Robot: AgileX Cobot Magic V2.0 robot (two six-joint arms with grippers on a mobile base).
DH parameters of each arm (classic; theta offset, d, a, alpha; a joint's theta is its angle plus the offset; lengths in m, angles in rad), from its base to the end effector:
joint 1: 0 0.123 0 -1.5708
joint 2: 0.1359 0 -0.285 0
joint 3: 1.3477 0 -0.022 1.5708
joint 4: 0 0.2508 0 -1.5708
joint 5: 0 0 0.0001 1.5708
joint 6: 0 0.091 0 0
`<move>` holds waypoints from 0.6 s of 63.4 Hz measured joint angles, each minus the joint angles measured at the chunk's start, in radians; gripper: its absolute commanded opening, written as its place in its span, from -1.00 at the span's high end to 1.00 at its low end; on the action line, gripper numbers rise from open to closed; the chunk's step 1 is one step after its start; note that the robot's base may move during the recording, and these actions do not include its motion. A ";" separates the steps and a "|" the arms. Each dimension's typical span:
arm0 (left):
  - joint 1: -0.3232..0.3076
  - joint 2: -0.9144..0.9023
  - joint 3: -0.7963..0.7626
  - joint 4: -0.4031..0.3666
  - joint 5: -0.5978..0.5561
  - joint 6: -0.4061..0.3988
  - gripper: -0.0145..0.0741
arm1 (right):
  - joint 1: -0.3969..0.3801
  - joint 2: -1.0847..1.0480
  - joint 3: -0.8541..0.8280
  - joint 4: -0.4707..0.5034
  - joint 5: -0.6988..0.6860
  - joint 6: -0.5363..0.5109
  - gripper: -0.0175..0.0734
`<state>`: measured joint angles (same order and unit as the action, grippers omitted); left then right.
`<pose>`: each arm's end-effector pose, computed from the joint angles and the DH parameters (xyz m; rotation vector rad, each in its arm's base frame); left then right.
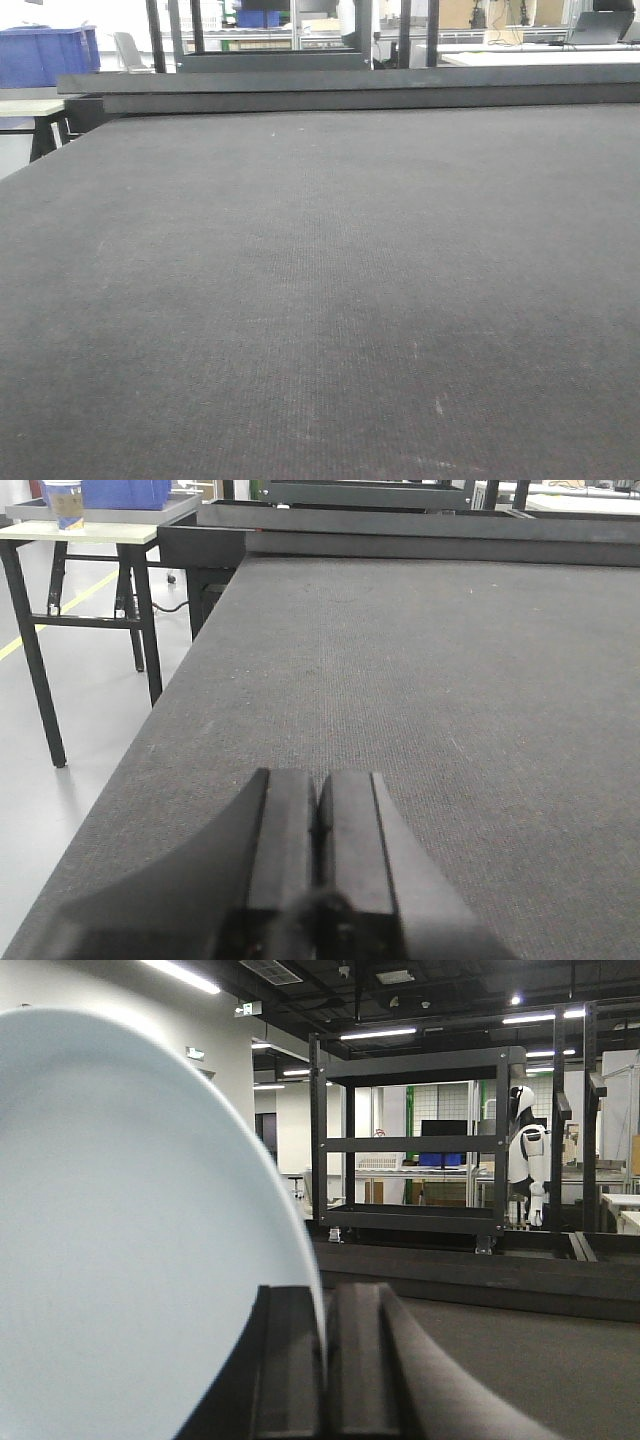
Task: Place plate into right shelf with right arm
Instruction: 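Drive the base to the metal shelf holding the plate in the right gripper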
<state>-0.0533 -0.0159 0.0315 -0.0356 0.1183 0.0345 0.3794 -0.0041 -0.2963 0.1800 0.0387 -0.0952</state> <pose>0.0564 -0.0034 0.1927 0.0457 1.6170 -0.0452 0.0247 0.0106 0.3067 -0.1868 1.2171 0.4087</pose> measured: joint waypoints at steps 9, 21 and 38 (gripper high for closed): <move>0.000 0.000 0.000 0.000 0.000 0.000 0.78 | 0.000 0.000 0.000 0.000 0.000 0.000 0.50; 0.000 0.000 0.000 0.000 0.000 0.000 0.78 | 0.000 0.000 0.000 0.000 0.000 0.000 0.50; 0.000 0.000 0.000 0.000 0.000 0.000 0.78 | 0.000 0.000 0.000 0.000 0.000 0.000 0.50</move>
<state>-0.0533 -0.0159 0.0315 -0.0356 0.1183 0.0345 0.3794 -0.0041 -0.2963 0.1800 0.0387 -0.0957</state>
